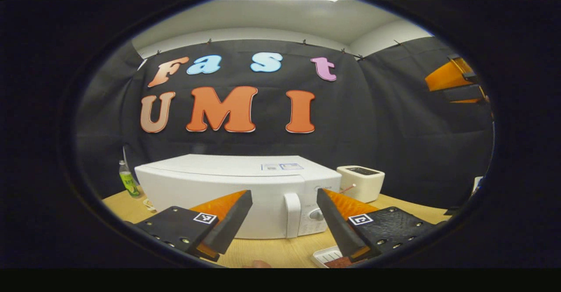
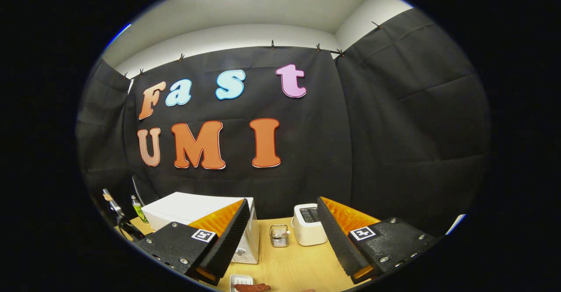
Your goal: Open the microwave oven with the left hand, put the food in, and close the microwave oven.
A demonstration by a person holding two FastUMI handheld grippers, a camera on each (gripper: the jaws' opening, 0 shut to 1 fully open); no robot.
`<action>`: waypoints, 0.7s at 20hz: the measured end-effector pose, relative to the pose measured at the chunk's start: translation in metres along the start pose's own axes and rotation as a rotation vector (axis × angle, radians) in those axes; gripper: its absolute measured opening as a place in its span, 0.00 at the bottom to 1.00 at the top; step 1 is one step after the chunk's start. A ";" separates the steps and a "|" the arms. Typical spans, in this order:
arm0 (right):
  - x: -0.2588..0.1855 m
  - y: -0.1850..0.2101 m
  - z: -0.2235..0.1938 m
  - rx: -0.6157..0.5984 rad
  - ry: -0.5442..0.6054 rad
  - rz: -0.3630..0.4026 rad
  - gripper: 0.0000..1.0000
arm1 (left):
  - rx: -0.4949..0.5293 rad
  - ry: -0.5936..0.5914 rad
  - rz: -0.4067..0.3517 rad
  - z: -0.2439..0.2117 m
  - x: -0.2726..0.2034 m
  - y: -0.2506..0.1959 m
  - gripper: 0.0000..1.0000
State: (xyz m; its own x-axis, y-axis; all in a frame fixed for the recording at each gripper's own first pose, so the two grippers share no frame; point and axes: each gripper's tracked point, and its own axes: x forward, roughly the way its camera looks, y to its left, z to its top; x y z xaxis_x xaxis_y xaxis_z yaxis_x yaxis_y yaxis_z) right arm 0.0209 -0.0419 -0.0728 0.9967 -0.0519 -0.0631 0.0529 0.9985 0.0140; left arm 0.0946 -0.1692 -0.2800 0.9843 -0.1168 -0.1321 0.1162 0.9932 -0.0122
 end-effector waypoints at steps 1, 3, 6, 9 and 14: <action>0.001 0.000 -0.004 0.000 0.006 0.001 0.95 | 0.002 0.006 0.023 -0.010 0.006 0.004 0.92; 0.004 -0.003 -0.010 -0.009 0.013 -0.001 0.95 | -0.022 0.032 0.029 -0.032 0.017 0.000 0.92; 0.005 -0.012 -0.013 -0.023 0.007 -0.019 0.96 | -0.011 0.046 0.045 -0.051 0.030 -0.002 0.92; 0.004 -0.011 -0.015 -0.009 0.003 -0.010 0.96 | 0.024 0.039 0.031 -0.064 0.042 -0.012 0.92; 0.001 -0.011 -0.016 -0.010 -0.007 0.008 0.96 | 0.060 0.070 0.077 -0.090 0.058 -0.020 0.34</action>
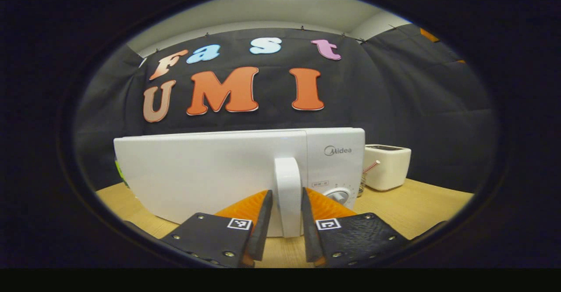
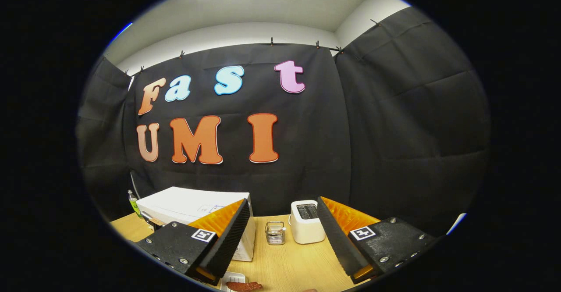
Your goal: Open the microwave oven with the left hand, put the food in, and close the microwave oven.
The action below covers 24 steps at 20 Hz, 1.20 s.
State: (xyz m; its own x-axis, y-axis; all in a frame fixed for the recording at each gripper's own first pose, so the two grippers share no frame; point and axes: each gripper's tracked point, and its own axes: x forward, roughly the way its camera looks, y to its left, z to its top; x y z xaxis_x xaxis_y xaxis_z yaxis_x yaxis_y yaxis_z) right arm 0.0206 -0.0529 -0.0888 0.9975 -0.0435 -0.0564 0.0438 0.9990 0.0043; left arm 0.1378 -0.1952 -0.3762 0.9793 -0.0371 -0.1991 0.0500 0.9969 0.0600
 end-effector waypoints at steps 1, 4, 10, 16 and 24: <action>-0.003 -0.001 0.000 0.000 -0.001 0.001 0.96 | 0.013 0.001 0.012 0.001 -0.003 0.003 0.25; -0.008 -0.005 0.001 -0.001 -0.008 0.001 0.95 | -0.046 0.006 -0.015 0.000 -0.007 0.002 0.09; -0.013 -0.009 -0.009 0.011 -0.004 -0.005 0.96 | -0.054 -0.041 -0.097 0.002 -0.065 0.005 0.08; -0.025 0.006 -0.020 0.010 0.007 0.025 0.95 | -0.070 -0.021 -0.250 -0.001 -0.149 0.031 0.08; -0.031 0.052 -0.036 0.008 0.037 0.102 0.96 | -0.055 0.011 -0.236 -0.009 -0.245 0.107 0.08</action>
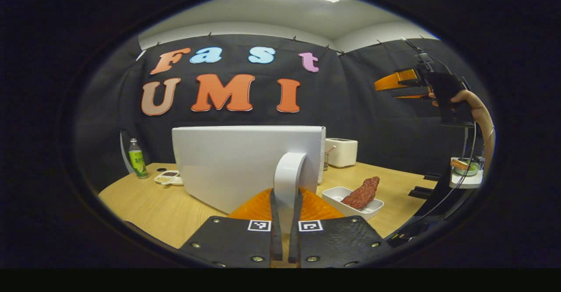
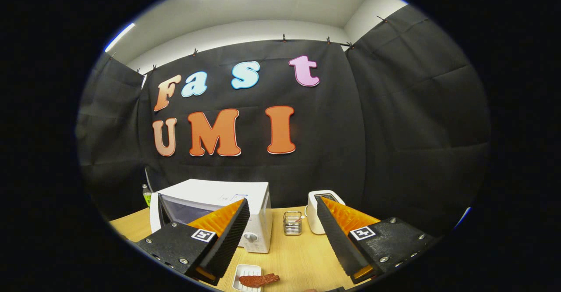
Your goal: Open the microwave oven with the left hand, put the food in, and close the microwave oven.
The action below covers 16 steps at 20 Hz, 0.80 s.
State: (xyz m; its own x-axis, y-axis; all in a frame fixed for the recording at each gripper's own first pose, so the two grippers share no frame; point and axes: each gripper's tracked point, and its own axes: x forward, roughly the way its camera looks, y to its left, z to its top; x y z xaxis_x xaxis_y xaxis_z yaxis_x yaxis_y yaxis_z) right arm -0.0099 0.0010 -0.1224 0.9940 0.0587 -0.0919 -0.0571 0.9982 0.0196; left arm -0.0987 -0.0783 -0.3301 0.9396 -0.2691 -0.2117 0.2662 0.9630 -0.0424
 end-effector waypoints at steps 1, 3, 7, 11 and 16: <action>-0.001 0.007 -0.002 0.000 0.002 0.012 0.96 | 0.000 0.002 0.018 -0.001 -0.012 0.009 0.08; -0.001 0.021 -0.006 -0.002 0.008 0.034 0.96 | 0.009 -0.001 0.058 -0.001 -0.033 0.028 0.08; 0.000 0.042 -0.015 0.001 0.022 0.060 0.96 | -0.005 0.000 0.166 -0.004 -0.074 0.072 0.08; 0.002 0.067 -0.032 0.009 0.045 0.095 0.96 | 0.019 -0.015 0.331 -0.003 -0.117 0.134 0.11; 0.001 0.091 -0.054 0.017 0.061 0.123 0.95 | -0.050 0.009 0.435 -0.021 -0.158 0.197 0.15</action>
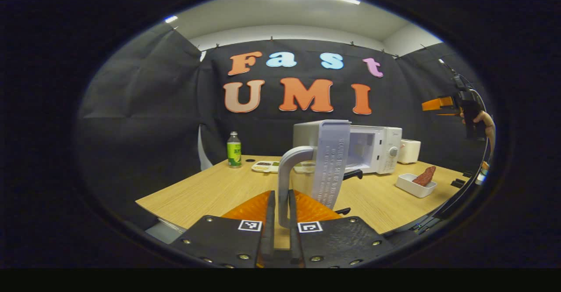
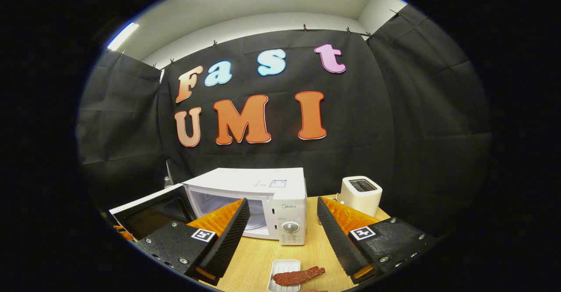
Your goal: Open the microwave oven with the left hand, put the food in, and close the microwave oven.
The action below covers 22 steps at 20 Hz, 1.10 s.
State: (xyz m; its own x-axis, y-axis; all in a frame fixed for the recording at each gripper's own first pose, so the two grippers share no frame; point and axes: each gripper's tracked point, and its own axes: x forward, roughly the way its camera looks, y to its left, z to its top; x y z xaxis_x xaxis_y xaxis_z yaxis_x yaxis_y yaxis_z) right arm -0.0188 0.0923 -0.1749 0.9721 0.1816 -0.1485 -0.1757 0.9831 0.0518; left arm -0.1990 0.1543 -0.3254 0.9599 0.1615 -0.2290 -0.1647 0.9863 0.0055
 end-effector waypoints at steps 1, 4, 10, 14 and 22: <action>0.000 0.002 -0.005 0.001 0.005 0.000 0.95 | -0.005 0.004 0.024 -0.002 -0.001 0.014 0.22; 0.001 0.002 -0.023 0.013 0.019 -0.011 0.95 | -0.015 0.002 0.068 -0.002 -0.005 0.044 0.31; 0.006 -0.014 -0.062 0.079 0.051 -0.055 0.96 | -0.042 -0.023 0.127 0.006 -0.008 0.090 0.65; 0.010 -0.031 -0.093 0.170 0.091 -0.086 0.95 | -0.073 -0.027 0.141 0.011 -0.007 0.110 0.71; 0.011 -0.067 -0.159 0.399 0.187 -0.163 0.95 | -0.052 -0.047 0.179 0.026 0.003 0.135 0.80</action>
State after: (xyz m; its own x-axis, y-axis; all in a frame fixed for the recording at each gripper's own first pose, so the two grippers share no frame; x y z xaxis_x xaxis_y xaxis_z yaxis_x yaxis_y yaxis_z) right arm -0.0206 0.0324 -0.3372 0.9310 0.0628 -0.3596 0.0858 0.9198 0.3828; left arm -0.2123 0.2886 -0.2997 0.9236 0.3367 -0.1833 -0.3439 0.9390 -0.0081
